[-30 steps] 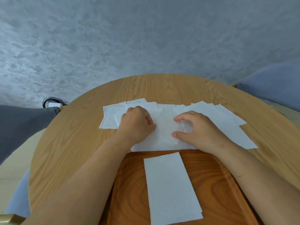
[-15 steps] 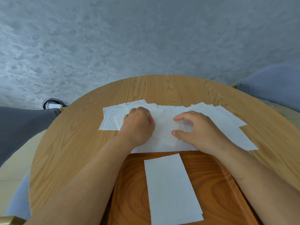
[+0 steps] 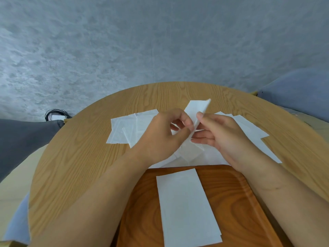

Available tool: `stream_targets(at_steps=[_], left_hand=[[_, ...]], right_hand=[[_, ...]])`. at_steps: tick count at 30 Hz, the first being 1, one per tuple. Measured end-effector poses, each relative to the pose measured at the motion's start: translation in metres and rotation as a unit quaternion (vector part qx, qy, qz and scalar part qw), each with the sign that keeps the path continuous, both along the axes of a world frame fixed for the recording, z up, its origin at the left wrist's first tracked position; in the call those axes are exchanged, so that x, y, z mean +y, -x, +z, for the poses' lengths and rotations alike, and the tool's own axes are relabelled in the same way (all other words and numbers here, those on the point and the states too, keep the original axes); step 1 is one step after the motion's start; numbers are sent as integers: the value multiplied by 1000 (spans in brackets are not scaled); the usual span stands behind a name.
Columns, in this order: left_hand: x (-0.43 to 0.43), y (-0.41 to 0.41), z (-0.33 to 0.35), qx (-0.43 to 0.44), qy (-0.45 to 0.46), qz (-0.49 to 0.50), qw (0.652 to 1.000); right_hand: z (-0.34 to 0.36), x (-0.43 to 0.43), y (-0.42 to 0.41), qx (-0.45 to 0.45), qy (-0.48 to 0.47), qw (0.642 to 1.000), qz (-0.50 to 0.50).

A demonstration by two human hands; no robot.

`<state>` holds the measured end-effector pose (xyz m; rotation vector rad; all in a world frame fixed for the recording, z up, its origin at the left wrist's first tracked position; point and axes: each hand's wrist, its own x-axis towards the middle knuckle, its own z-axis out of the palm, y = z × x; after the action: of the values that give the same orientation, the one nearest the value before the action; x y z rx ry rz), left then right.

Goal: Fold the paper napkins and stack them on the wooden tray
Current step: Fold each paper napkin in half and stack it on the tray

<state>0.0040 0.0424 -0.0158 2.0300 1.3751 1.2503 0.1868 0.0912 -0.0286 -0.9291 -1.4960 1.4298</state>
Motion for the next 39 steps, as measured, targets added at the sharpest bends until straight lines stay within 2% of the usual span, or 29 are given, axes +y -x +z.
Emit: stream_targets(at_steps=[3,5,9,12,16,21,30,34,39], left_hand=[[1,0,-2,-4,1,-5,1000],[2,2,-1,-28,-9,34,999],[4,8,4,-77,40,120,989],[0,9,9,-189,124,84,971],[-1,12,12,-241,130,30,961],[1,16,10,-220,116,55,967],[2,17,9,-191,151,73,967],[-2,22,15,-181,174,49,967],[-9,30,21,-72,255,-59,962]], right_hand=[[0,-1,-3,11,1,999,-35],[2,0,-4,23,8,999,-46],[5,-1,-4,39,22,999,0],[7,-5,-5,42,44,995,73],[6,-8,-5,-11,33,996,85],[13,-10,-9,-39,-30,999,21],[13,-11,-10,-52,-38,998,-7],[18,-12,-12,-69,-39,996,45],[24,-18,-16,-115,37,978,171]])
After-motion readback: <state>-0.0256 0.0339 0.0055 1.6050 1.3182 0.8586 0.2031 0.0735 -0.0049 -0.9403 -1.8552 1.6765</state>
